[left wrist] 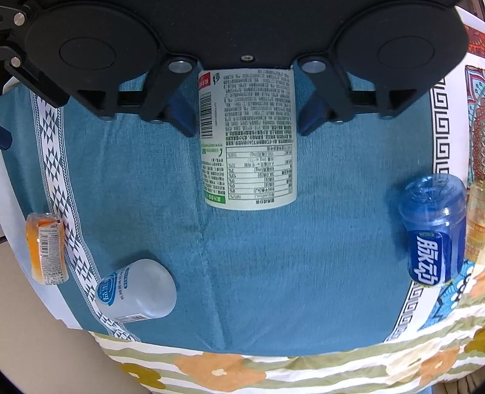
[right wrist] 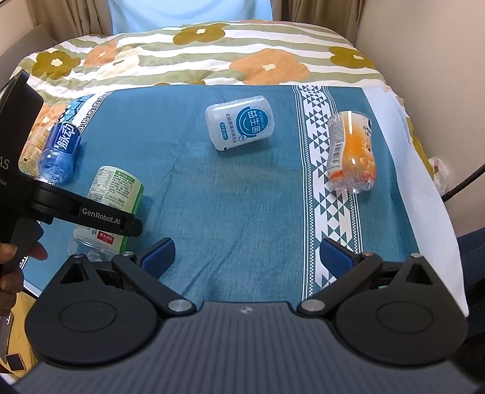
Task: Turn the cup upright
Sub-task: 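Lift the labeled cup with the left gripper toward the right gripper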
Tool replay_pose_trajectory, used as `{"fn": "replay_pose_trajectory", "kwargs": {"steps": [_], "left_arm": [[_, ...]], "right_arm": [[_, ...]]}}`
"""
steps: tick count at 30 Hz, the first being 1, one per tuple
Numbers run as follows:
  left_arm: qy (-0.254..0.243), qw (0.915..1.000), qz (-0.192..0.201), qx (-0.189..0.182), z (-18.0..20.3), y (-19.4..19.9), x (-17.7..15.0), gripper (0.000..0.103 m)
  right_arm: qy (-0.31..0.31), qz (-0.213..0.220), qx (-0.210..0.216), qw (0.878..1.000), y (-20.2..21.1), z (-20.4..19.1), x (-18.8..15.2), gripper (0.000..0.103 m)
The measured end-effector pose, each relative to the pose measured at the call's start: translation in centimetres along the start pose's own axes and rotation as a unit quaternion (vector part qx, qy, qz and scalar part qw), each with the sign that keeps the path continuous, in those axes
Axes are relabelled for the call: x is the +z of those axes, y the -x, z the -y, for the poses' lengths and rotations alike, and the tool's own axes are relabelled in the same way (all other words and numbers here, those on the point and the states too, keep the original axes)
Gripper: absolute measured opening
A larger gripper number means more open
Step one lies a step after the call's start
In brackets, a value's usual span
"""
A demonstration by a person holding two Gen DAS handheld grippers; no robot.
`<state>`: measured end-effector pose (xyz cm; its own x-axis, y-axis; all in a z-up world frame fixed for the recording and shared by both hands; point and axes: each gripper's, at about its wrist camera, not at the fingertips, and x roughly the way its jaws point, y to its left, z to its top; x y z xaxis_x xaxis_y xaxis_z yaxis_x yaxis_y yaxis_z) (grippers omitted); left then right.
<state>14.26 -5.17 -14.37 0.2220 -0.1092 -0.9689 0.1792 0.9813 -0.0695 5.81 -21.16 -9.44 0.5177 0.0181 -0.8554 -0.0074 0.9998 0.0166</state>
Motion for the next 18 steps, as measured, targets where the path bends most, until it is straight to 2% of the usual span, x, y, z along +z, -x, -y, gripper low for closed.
{"fn": "replay_pose_trajectory", "kwargs": {"steps": [5,18], "left_arm": [[-0.002,0.9999,0.011,-0.003,-0.2,0.7,-0.1,0.093],[0.013,0.9988,0.046,-0.004,-1.3,4.6,-1.0,0.094]], "right_arm": [[0.0,0.003,-0.001,1.0,0.3,-0.1,0.0,0.103],[0.009,0.026,-0.003,1.0,2.4,-1.0,0.8,0.103]]}}
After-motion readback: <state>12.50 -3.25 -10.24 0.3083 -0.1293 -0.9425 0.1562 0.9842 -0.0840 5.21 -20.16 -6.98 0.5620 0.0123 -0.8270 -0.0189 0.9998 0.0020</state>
